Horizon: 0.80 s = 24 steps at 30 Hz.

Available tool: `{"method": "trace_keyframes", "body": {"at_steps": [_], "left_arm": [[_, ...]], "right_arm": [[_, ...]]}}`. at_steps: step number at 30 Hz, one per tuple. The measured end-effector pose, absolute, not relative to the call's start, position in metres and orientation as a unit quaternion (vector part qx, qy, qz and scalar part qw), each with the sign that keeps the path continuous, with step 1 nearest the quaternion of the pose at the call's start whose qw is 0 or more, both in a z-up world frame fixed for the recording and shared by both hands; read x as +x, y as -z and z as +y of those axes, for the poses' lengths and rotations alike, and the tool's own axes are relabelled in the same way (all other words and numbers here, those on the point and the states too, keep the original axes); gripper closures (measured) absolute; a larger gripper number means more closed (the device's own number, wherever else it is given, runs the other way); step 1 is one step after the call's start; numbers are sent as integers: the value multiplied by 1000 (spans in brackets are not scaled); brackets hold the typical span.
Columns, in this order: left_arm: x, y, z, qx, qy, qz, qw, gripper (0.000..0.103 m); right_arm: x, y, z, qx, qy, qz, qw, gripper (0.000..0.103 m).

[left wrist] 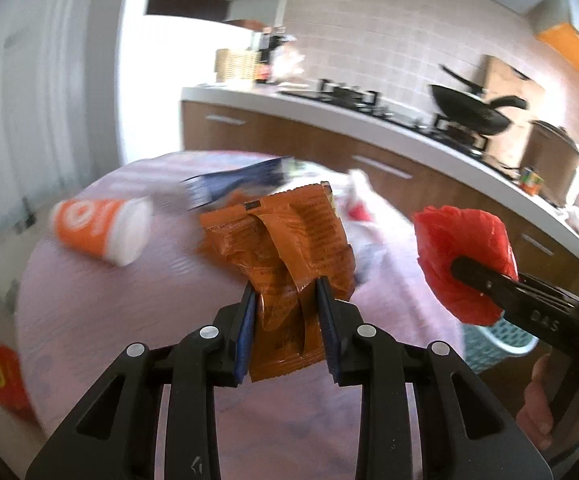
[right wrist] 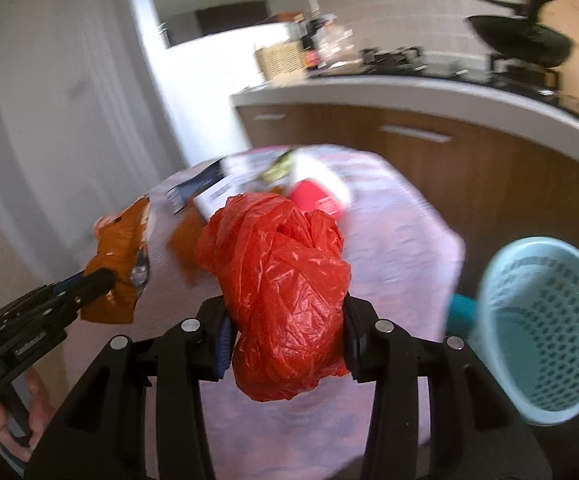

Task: Collect trash
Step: 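Carry the red bag to the blue basket and open the right tool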

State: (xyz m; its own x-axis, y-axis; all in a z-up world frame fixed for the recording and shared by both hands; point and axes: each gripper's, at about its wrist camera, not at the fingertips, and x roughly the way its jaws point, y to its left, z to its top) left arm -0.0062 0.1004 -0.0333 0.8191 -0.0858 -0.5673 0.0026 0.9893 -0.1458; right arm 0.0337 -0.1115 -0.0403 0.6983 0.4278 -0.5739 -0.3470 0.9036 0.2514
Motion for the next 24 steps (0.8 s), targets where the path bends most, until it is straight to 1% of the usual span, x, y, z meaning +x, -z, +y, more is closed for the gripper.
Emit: {"method": "trace_keyframes", "body": {"at_steps": [8, 13, 18, 24], "left_arm": [[29, 17, 18, -40, 112, 295, 948, 76], [54, 12, -30, -21, 156, 297, 942, 75], [84, 26, -79, -16, 198, 321, 926, 74], [120, 60, -129, -3, 242, 370, 897, 74]], "right_arm": [[30, 23, -203, 81, -113, 296, 945, 64], [37, 27, -254, 99, -56, 294, 949, 64], [52, 44, -296, 122, -11, 316, 941, 64], [78, 85, -332, 160, 32, 377, 912, 63]]}}
